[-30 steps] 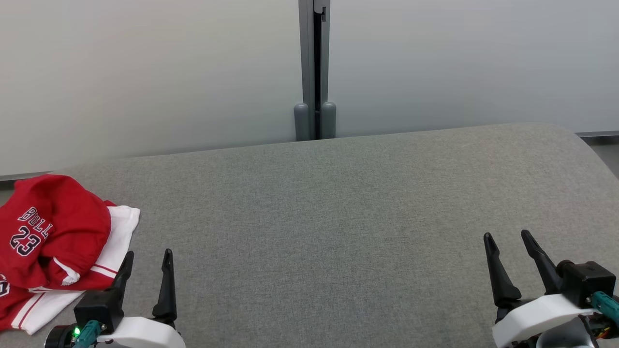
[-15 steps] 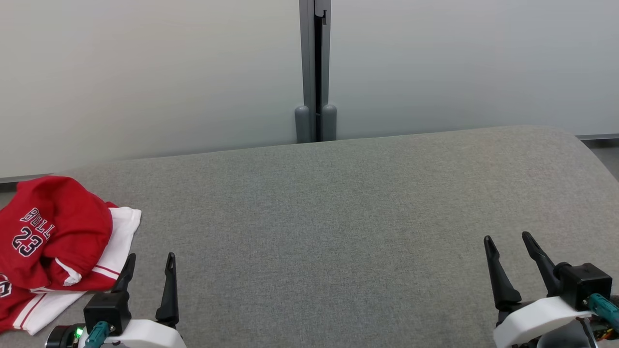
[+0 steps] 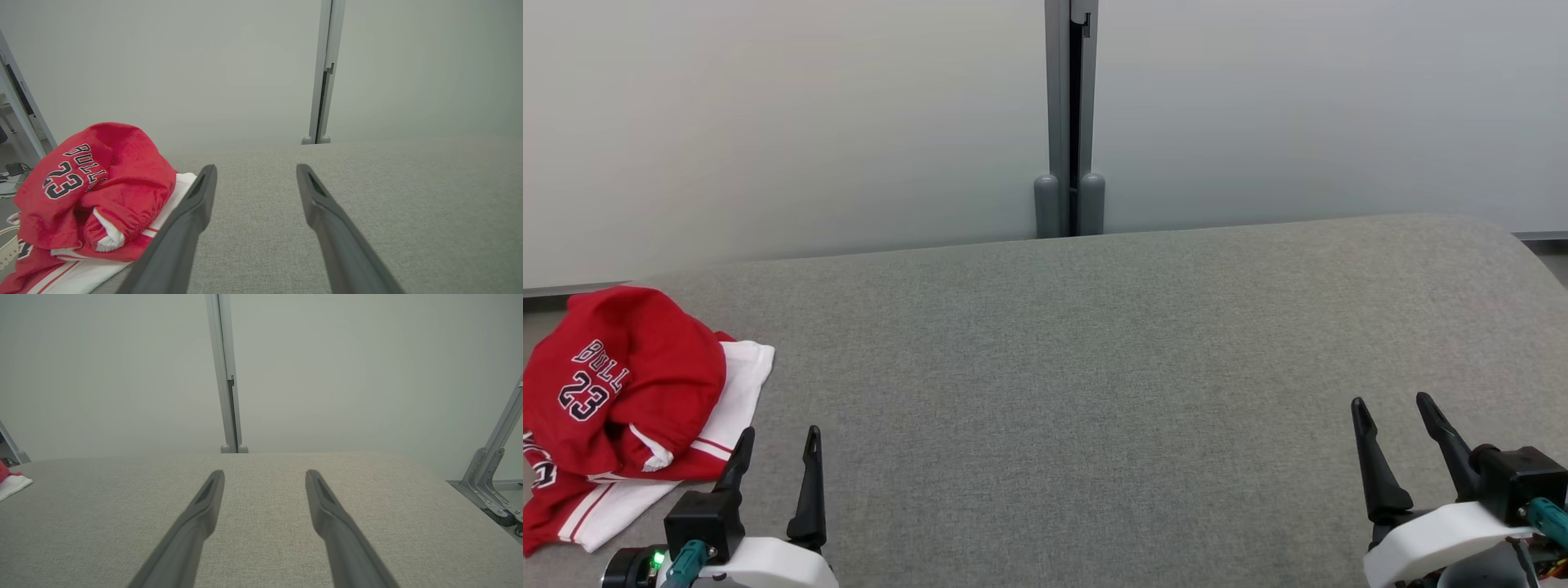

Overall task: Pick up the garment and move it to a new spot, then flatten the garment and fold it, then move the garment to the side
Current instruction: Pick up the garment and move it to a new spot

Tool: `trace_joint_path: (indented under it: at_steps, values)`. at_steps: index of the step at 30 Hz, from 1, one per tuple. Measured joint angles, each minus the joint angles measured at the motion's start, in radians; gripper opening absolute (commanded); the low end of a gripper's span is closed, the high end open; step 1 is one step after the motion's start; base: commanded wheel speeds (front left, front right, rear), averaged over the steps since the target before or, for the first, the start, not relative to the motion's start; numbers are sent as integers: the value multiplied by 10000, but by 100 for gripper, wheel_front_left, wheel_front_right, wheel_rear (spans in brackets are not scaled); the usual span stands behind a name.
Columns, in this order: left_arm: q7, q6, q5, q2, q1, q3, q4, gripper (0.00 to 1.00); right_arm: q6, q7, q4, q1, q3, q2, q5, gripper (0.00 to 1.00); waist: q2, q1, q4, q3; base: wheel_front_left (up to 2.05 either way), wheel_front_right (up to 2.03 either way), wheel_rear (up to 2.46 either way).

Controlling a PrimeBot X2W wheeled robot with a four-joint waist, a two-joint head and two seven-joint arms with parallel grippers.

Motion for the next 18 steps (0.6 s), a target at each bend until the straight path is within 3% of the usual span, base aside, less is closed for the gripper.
trace_joint_path:
  at_steps: [9,18]
  values:
    - [46,0,-142,21,-181,-73,-71,100,0,27,-353,8,-23,23,-48,100,0,0,614,77,0,0,0]
    - [42,92,-232,169,-378,-31,-150,100,0,148,-884,-48,347,8,-46,100,0,0,2178,250,0,0,0]
